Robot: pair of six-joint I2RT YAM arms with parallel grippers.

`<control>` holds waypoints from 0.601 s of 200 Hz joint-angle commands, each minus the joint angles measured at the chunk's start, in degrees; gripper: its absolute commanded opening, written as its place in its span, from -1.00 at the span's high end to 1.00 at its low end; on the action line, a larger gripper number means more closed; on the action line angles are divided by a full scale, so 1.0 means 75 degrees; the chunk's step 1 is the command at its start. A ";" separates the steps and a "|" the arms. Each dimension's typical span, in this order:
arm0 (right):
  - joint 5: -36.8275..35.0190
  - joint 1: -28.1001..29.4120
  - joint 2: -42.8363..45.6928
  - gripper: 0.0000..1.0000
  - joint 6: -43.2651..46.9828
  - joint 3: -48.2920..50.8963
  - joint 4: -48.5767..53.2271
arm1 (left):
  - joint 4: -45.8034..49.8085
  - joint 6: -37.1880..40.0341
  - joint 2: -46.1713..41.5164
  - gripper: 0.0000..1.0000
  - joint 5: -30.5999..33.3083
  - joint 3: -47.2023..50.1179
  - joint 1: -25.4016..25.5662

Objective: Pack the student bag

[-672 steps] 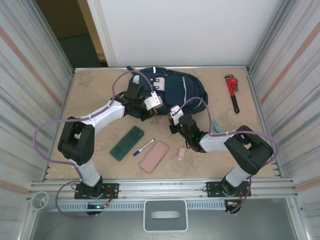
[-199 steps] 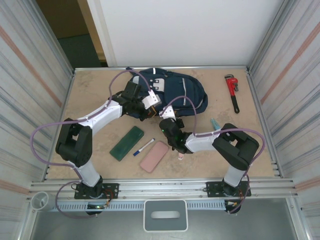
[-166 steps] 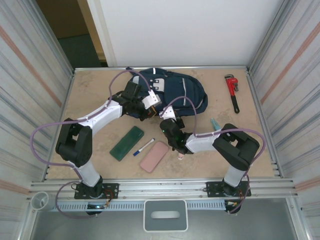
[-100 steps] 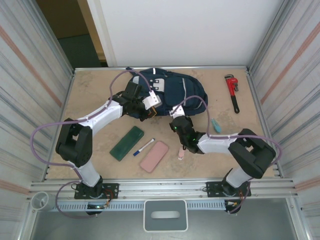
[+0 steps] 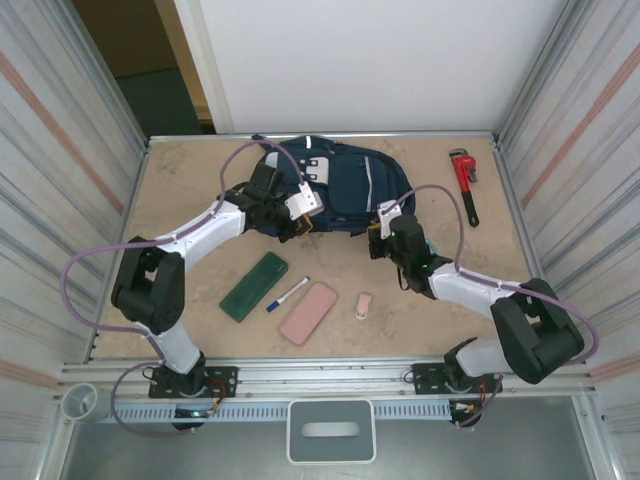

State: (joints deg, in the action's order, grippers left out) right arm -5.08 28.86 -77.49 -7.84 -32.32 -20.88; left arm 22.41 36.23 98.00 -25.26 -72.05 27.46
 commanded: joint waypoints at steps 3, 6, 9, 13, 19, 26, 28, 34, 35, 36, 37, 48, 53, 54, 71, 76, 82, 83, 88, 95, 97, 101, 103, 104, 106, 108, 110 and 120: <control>0.1256 -0.0692 0.0254 1.00 -0.0572 0.0125 0.0768 | -0.0352 0.0195 -0.0422 1.00 0.0172 0.0028 -0.0260; 0.1343 -0.0766 0.0254 1.00 -0.0618 0.0122 0.0805 | -0.0362 0.0197 -0.0422 1.00 0.0198 0.0031 -0.0273; 0.1410 -0.0831 0.0254 1.00 -0.0640 0.0119 0.0820 | -0.0363 0.0206 -0.0422 1.00 0.0220 0.0041 -0.0285; 0.1482 -0.0898 0.0265 1.00 -0.0684 0.0136 0.0843 | -0.0364 0.0214 -0.0427 1.00 0.0251 0.0044 -0.0308; 0.1588 -0.1005 0.0257 1.00 -0.0739 0.0130 0.0884 | -0.0364 0.0231 -0.0410 1.00 0.0272 0.0055 -0.0332; 0.1722 -0.1094 0.0244 1.00 -0.0797 0.0108 0.0948 | -0.0375 0.0261 -0.0415 1.00 0.0313 0.0067 -0.0355; 0.1762 -0.1126 0.0243 1.00 -0.0819 0.0106 0.0963 | -0.0375 0.0266 -0.0405 1.00 0.0330 0.0068 -0.0365; 0.1907 -0.1199 0.0225 1.00 -0.0876 0.0099 0.0979 | -0.0387 0.0296 -0.0398 1.00 0.0389 0.0069 -0.0388; 0.1931 -0.1205 0.0222 1.00 -0.0888 0.0100 0.0980 | -0.0387 0.0299 -0.0392 1.00 0.0396 0.0074 -0.0390; 0.1955 -0.1220 0.0215 1.00 -0.0894 0.0095 0.0980 | -0.0387 0.0301 -0.0389 1.00 0.0405 0.0077 -0.0397; 0.1978 -0.1228 0.0211 1.00 -0.0915 0.0087 0.0980 | -0.0393 0.0307 -0.0388 1.00 0.0421 0.0078 -0.0395; 0.2248 -0.1306 0.0145 1.00 -0.1075 0.0040 0.0964 | -0.0450 0.0344 -0.0361 1.00 0.0583 0.0102 -0.0433; 0.2365 -0.1308 0.0103 1.00 -0.1146 0.0031 0.0935 | -0.0467 0.0366 -0.0344 1.00 0.0661 0.0114 -0.0438; 0.2394 -0.1307 0.0091 1.00 -0.1158 0.0025 0.0928 | -0.0474 0.0369 -0.0342 1.00 0.0684 0.0114 -0.0445; 0.2895 -0.1306 -0.0097 1.00 -0.1419 -0.0103 0.0810 | -0.0546 0.0454 -0.0262 1.00 0.1091 0.0128 -0.0463; 0.3035 -0.1295 -0.0159 1.00 -0.1517 -0.0126 0.0743 | -0.0562 0.0455 -0.0255 0.98 0.1191 0.0122 -0.0456; 0.3165 -0.1292 -0.0216 1.00 -0.1631 -0.0167 0.0655 | -0.0553 0.0466 -0.0260 0.91 0.1206 0.0126 -0.0451; 0.3187 -0.1287 -0.0227 1.00 -0.1652 -0.0173 0.0642 | -0.0552 0.0472 -0.0265 0.89 0.1203 0.0126 -0.0451; 0.3263 -0.1270 -0.0278 1.00 -0.1741 -0.0197 0.0576 | -0.0540 0.0508 -0.0287 0.80 0.1124 0.0134 -0.0432; 0.3366 -0.1243 -0.0338 1.00 -0.1860 -0.0234 0.0499 | -0.0587 0.0553 -0.0352 0.61 0.1036 0.0184 -0.0377; 0.3397 -0.1237 -0.0357 1.00 -0.1893 -0.0258 0.0476 | -0.0619 0.0564 -0.0378 0.56 0.1012 0.0202 -0.0356; 0.3437 -0.1215 -0.0391 1.00 -0.1954 -0.0286 0.0439 | -0.0675 0.0596 -0.0427 0.47 0.0950 0.0264 -0.0310; 0.3459 -0.1206 -0.0399 1.00 -0.1987 -0.0294 0.0426 | -0.0708 0.0619 -0.0467 0.42 0.0920 0.0287 -0.0281; 0.3469 -0.1197 -0.0418 1.00 -0.2001 -0.0307 0.0416 | -0.0723 0.0631 -0.0479 0.40 0.0896 0.0294 -0.0266; 0.3485 -0.1190 -0.0429 1.00 -0.2025 -0.0317 0.0394 | -0.0755 0.0663 -0.0512 0.37 0.0854 0.0330 -0.0241; 0.3495 -0.1174 -0.0444 1.00 -0.2049 -0.0334 0.0376 | -0.0790 0.0697 -0.0547 0.32 0.0823 0.0365 -0.0208; 0.3512 -0.1161 -0.0465 1.00 -0.2072 -0.0338 0.0349 | -0.0825 0.0718 -0.0585 0.28 0.0760 0.0397 -0.0173; 0.3575 -0.1091 -0.0523 1.00 -0.2180 -0.0406 0.0269 | -0.1052 0.0905 -0.0755 0.08 0.0559 0.0584 0.0001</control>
State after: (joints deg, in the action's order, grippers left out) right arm 17.89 19.90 -80.20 -19.59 -32.42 -16.43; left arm 20.08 40.27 97.45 -19.25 -69.82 25.63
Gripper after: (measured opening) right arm 0.049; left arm 0.368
